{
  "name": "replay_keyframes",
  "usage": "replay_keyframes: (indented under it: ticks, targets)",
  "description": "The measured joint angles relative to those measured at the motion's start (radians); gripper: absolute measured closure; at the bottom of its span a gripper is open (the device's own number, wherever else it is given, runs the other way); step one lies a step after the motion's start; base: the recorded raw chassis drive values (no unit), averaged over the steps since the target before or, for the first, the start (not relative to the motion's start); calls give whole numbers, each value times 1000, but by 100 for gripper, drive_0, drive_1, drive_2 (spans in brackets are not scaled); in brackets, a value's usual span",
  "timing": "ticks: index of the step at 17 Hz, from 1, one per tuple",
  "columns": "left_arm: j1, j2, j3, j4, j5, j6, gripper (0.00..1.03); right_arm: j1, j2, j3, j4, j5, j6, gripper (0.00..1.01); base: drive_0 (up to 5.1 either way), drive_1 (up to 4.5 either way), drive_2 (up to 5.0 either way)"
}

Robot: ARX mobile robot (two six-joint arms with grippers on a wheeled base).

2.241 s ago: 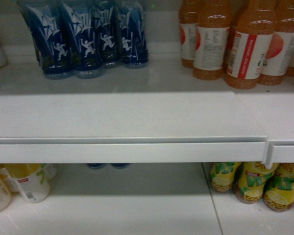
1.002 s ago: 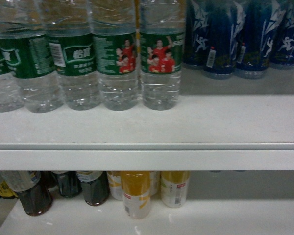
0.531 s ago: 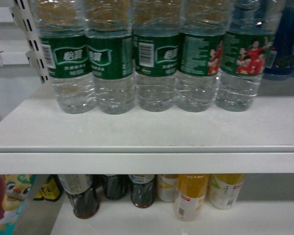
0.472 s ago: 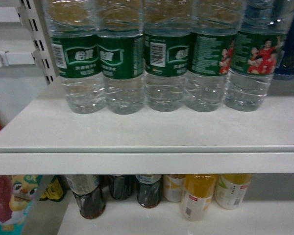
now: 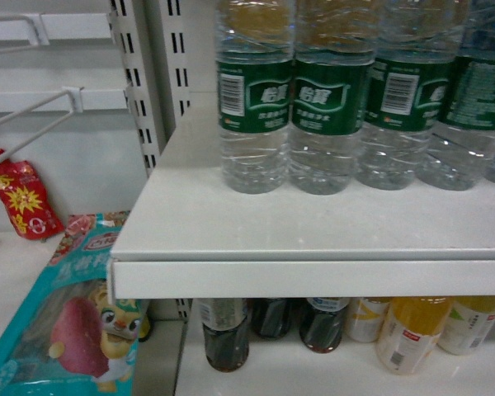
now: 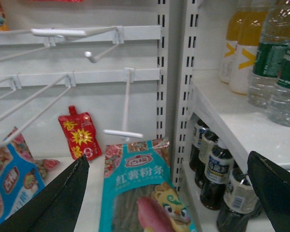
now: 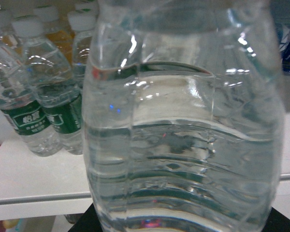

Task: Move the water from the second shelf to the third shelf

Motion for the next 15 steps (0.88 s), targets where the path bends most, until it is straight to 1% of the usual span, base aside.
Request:
replay_keyframes:
  ticks: [4,5,8,10,15]
  targets:
    - [0,0,0,0,0,0,5,0,0,0,1,0,0,60,-492,244,244]
    - [0,0,0,1,0,0,5,0,0,0,0,2,0,60,-253,142,142]
    - [0,0,0,1,-3,0,5,8,0,0,3,-14,0,60,0,0,0]
    - [0,0,0,1,-3,0,5,5,0,0,-1,0,2,60,0,0,0]
    - [0,0,0,1,0,0,5,5,0,0,0,2,2,60,0,0,0]
